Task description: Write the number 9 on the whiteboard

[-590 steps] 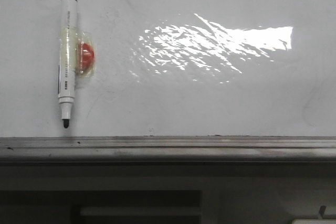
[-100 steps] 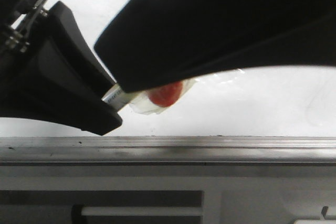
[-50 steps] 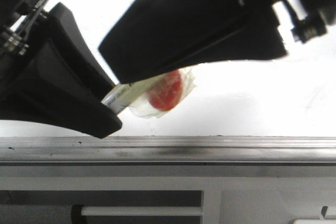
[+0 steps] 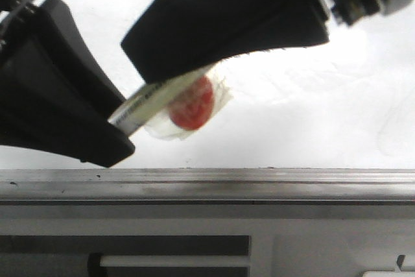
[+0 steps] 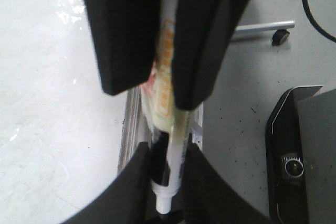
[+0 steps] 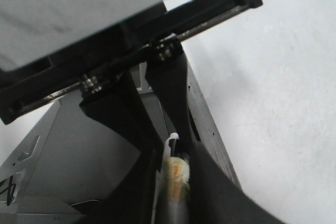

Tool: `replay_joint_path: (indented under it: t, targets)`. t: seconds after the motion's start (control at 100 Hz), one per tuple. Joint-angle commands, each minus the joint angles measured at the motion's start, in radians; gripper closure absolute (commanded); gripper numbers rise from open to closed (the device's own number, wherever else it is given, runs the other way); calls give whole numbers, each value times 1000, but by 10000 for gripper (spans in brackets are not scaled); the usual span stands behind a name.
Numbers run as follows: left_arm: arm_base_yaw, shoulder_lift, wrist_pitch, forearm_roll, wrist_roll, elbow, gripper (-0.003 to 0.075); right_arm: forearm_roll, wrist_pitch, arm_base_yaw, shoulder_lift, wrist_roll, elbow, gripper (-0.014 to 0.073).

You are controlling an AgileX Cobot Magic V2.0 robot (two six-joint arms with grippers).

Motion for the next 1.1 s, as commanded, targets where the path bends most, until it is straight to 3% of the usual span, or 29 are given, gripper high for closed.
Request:
replay_joint_path:
  t: [0.0, 0.13, 0.18, 0.26, 0.35, 0.45, 0.6, 0.69, 0.84, 1.09]
  targets:
    - [-5, -65, -100, -39, -89, -37, 534, -40, 85, -14, -23, 41, -83, 655]
    - [-5, -178, -86, -39, -217, -37, 235, -305, 264, -57, -23, 281, -207, 655]
    - [-5, -230, -79, -39, -243, -37, 183, -437, 364, -66, -23, 399, -269, 655]
    - [-5, -323, -77, -39, -279, -37, 181, -629, 521, -64, -25, 559, -383, 653]
    - [10, -416, -98, -36, -336, -26, 231, -725, 585, -62, -38, 685, -480, 651]
    - [50, -519, -153, -16, -417, 10, 323, -830, 522, -60, -86, 821, -517, 628]
    - [132, -610, -233, 0, -530, 97, 479, -1141, 490, -60, -170, 1082, -427, 628]
    - [180, -624, -261, -12, -569, 147, 559, -1272, 373, -60, -233, 1221, -322, 629]
    - [229, -624, -288, -72, -582, 197, 659, -1296, 3, -60, -310, 1250, -146, 629]
    - [231, -624, -311, -81, -580, 204, 741, -1332, -36, -62, -236, 1274, -65, 629]
